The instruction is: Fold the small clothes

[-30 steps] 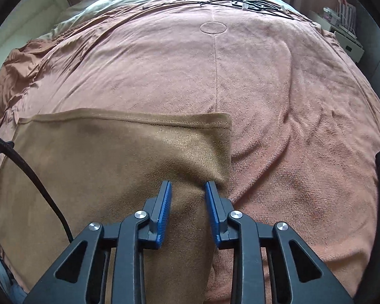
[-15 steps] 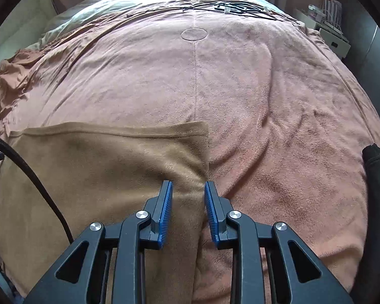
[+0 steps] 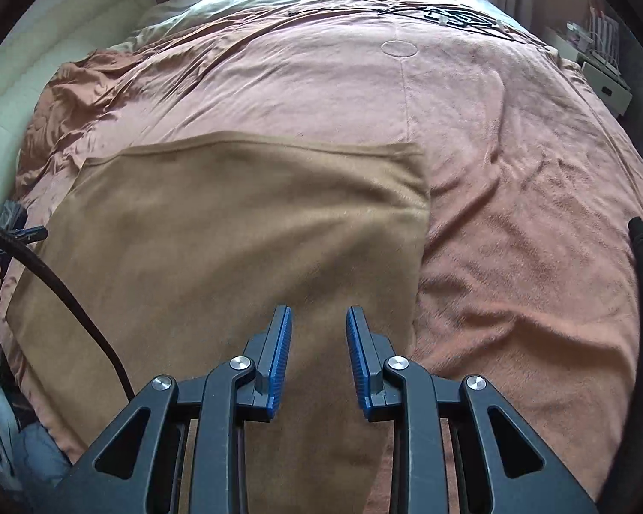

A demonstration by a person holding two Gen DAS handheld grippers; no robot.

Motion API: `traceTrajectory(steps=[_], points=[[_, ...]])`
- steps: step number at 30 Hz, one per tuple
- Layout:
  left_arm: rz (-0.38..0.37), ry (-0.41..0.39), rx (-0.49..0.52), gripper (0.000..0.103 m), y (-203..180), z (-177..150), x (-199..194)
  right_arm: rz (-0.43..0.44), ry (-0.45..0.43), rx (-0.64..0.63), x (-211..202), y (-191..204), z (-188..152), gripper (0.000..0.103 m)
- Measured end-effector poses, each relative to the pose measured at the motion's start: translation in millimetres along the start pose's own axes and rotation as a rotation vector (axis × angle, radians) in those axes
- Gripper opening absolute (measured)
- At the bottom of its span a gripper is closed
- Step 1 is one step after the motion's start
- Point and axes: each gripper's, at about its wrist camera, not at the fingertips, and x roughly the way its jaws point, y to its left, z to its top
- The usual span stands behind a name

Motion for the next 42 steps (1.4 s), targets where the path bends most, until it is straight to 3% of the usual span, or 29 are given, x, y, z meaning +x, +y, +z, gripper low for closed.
traceTrajectory(steps=[11,24,33,37,38,40,41,42], points=[[-0.019,0.051,0.009,0.023,0.7,-73.5,-10.2,0.005,0.056,-0.056,-8.5,7.7,-53.1,0.024],[-0.032,0.017,0.054,0.023,2.3,-147.2,-49.3,-0.018,0.047,-0.043,-37.6,11.4,-116.7,0.024],[-0.047,0.031,-0.005,0.022,18.4,-172.4,-62.3,-0.021,0.011,0.056,-64.6,0.8,-138.0,0.022],[-0.016,0.018,-0.045,0.023,27.3,-177.0,-74.6,0.082,-0.022,0.171,-76.3,-16.1,-152.0,0.024],[-0.048,0.015,-0.072,0.025,33.0,-179.0,-76.5,0.106,-0.026,0.202,-76.7,-21.4,-155.1,0.026],[-0.1,0.02,-0.129,0.033,42.4,-184.0,-76.0,0.157,-0.042,0.265,-77.0,-32.8,-162.8,0.047],[-0.126,0.02,-0.163,0.042,47.3,-186.4,-75.0,0.184,-0.057,0.297,-76.9,-38.3,-166.2,0.064],[-0.146,0.016,-0.183,0.049,49.7,-188.1,-75.5,0.213,-0.071,0.33,-77.1,-43.3,-169.9,0.068]])
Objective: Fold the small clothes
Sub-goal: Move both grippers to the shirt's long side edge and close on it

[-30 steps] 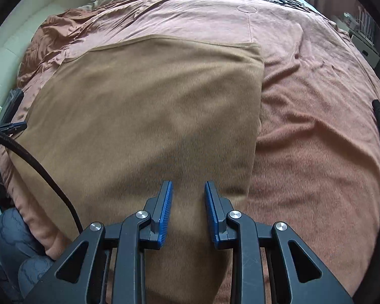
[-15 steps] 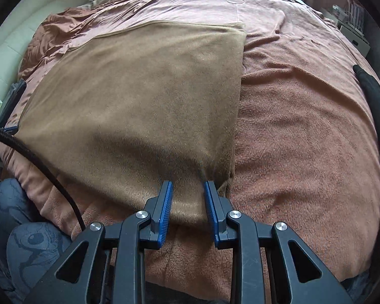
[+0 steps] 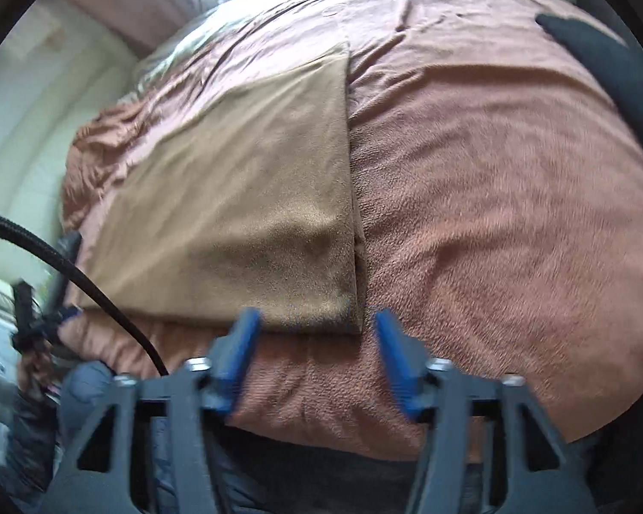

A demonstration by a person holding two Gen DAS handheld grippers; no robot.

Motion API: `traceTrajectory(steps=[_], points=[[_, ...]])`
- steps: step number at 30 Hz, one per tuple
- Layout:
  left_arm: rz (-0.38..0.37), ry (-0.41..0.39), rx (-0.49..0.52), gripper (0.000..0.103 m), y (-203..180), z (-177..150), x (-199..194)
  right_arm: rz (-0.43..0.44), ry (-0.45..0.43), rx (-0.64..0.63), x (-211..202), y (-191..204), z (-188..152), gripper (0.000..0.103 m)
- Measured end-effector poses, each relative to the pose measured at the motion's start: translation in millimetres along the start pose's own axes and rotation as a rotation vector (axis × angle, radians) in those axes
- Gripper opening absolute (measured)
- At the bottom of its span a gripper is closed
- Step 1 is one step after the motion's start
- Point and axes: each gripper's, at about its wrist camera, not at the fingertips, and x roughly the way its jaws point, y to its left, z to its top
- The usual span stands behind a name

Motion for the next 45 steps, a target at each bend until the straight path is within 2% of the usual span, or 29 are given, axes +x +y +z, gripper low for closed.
traceTrajectory(steps=[6,11,16,25,28,30,32,34,35,40,45], points=[[-0.142,-0.028,-0.137,0.062,12.2,-3.7,-0.5,0.205,-0.026,0.192,0.6,-36.8,-11.9,0.068],[-0.206,-0.02,-0.231,0.063,16.1,-7.1,4.9,0.31,-0.028,0.285,7.0,-58.0,-20.4,0.068],[-0.24,-0.02,-0.299,0.064,17.7,-8.3,9.8,0.352,-0.037,0.326,17.6,-72.5,-16.4,0.068],[-0.279,-0.055,-0.355,0.064,11.0,10.8,25.2,0.363,-0.059,0.36,35.1,-71.8,-14.9,0.046],[-0.266,-0.071,-0.367,0.056,11.8,13.7,27.3,0.363,-0.076,0.394,37.2,-78.4,-17.3,0.034],[-0.244,-0.076,-0.371,0.045,13.0,14.9,29.3,0.359,-0.087,0.408,35.1,-77.3,-23.6,0.017],[-0.23,-0.077,-0.379,0.037,15.0,15.4,31.0,0.358,-0.096,0.413,31.4,-78.0,-27.9,0.007],[-0.219,-0.075,-0.378,0.024,16.4,13.8,30.0,0.35,-0.108,0.401,27.0,-72.3,-29.7,0.004],[-0.222,-0.07,-0.375,0.011,16.7,13.0,29.6,0.344,-0.114,0.391,23.5,-70.0,-30.8,0.004],[-0.242,-0.112,-0.34,0.007,14.8,13.9,13.6,0.331,-0.151,0.349,-0.4,-55.2,-34.0,0.003],[-0.279,-0.155,-0.326,0.007,13.4,15.5,-7.3,0.306,-0.138,0.306,-12.2,-38.5,-38.1,0.003]])
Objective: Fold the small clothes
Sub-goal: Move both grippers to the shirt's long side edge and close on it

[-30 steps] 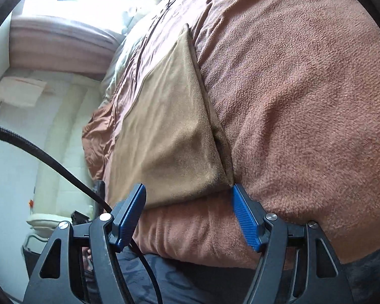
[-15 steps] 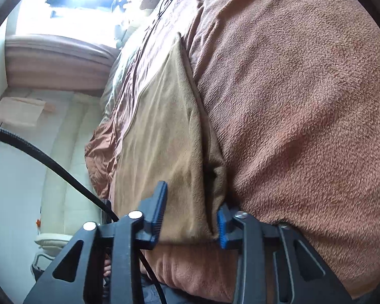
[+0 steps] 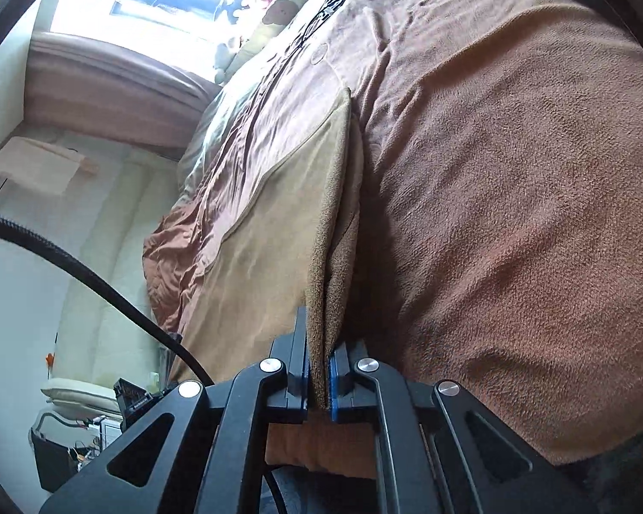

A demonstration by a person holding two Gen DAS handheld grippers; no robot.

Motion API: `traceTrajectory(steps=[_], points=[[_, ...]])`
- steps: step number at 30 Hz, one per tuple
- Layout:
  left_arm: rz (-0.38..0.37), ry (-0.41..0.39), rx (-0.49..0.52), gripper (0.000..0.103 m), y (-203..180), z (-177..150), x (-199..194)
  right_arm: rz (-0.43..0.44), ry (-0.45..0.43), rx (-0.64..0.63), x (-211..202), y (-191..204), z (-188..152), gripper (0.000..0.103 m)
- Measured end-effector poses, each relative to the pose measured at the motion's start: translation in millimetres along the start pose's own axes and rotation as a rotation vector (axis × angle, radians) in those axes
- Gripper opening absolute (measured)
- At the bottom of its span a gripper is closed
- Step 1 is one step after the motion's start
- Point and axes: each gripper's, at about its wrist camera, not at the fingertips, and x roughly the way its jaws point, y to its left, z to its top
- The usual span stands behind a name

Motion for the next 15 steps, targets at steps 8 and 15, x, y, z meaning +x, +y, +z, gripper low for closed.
traceTrajectory(steps=[8,15], points=[[-0.048,-0.007,-0.012,0.006,8.2,-24.6,-29.7,-0.09,0.031,-0.021,-16.3,-4.8,-21.7,0.004],[-0.03,0.035,-0.026,0.007,19.2,-48.0,-21.5,-0.257,0.032,-0.076,-21.7,16.6,-25.5,0.023]])
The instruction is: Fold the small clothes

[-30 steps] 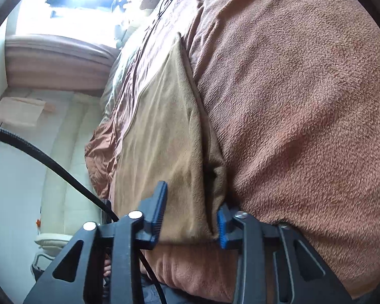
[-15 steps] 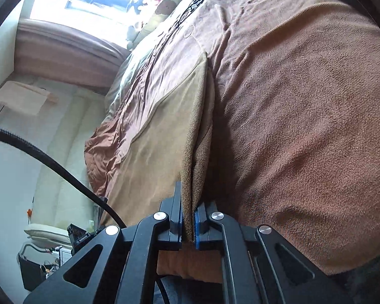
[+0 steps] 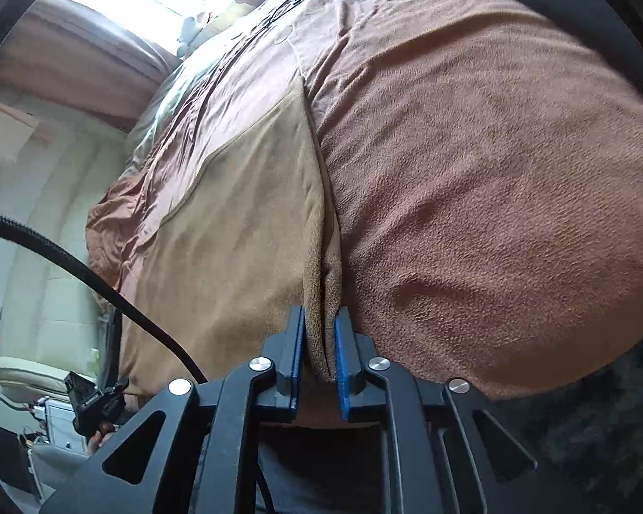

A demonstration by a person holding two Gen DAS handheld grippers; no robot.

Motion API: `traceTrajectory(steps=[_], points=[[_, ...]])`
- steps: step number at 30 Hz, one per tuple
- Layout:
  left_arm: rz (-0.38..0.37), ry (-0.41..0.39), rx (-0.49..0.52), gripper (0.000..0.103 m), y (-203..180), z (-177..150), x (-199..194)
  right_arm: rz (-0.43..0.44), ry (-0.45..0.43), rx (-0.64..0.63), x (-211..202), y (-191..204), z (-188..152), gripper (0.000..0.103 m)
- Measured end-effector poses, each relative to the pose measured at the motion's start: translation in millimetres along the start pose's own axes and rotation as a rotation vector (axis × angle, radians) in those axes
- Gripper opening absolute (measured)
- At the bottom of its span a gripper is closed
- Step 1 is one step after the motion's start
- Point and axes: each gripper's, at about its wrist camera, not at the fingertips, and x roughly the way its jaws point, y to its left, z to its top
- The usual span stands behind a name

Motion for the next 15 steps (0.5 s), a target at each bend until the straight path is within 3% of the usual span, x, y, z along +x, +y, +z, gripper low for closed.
traceTrajectory(steps=[3,7,15], points=[[0.011,0.015,0.004,0.012,-0.3,-4.0,6.4,-0.043,-0.045,-0.044,-17.8,19.6,3.2,0.037],[-0.02,0.012,-0.002,0.034,-2.4,-6.4,12.4,-0.074,-0.079,-0.133,-36.7,52.3,-1.0,0.037],[-0.038,-0.014,-0.028,0.035,-0.9,-14.4,15.2,-0.102,-0.03,-0.333,-20.0,136.9,-15.5,0.037]])
